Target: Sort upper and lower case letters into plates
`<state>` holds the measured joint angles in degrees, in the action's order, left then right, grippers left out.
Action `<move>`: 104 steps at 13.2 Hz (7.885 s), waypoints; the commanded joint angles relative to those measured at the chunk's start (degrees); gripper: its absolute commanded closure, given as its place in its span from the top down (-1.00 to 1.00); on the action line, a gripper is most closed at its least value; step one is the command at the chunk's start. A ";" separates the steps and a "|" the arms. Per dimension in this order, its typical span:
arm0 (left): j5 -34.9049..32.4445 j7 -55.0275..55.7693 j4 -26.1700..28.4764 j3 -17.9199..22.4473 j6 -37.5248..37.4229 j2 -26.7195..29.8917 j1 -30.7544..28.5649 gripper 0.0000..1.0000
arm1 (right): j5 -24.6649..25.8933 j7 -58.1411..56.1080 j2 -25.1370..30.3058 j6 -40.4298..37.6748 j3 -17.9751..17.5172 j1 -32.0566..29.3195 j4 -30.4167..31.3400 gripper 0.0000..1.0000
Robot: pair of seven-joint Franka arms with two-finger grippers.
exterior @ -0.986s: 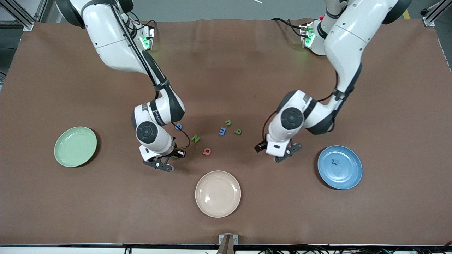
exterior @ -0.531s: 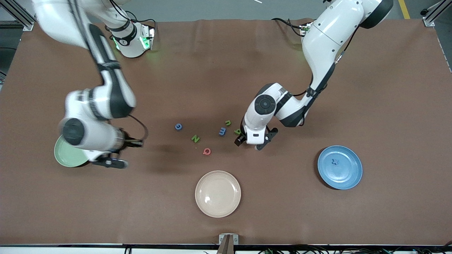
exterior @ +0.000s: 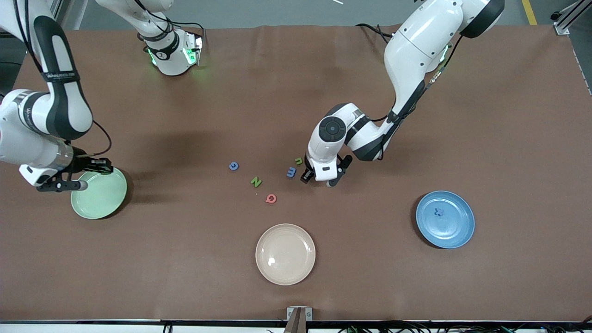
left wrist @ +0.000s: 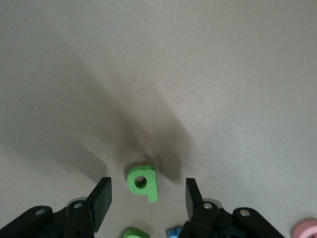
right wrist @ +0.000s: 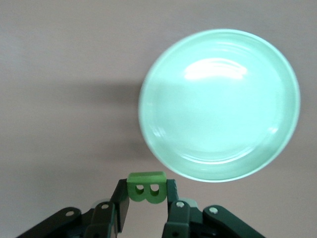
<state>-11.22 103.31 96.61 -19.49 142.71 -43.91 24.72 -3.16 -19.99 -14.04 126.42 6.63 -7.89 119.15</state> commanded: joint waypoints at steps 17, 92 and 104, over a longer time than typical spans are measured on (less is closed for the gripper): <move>-10.14 -18.28 -1.43 1.39 -16.57 9.36 -13.36 -0.99 | 0.35 -4.48 -4.70 7.38 -1.88 -2.06 1.53 1.00; -6.17 -10.03 -3.71 -9.25 -12.70 2.86 -12.39 -1.00 | -1.23 -4.93 -3.63 -6.28 -1.27 8.46 -10.26 -0.55; -17.69 -61.36 -3.10 -9.25 -24.67 4.89 -41.05 -0.98 | -1.93 -23.61 -13.91 11.38 -1.62 -3.36 -4.46 -0.47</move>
<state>-27.63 47.25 92.38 -28.14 119.05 -39.78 -14.40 -5.17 -43.03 -29.55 135.52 5.96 -10.69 111.64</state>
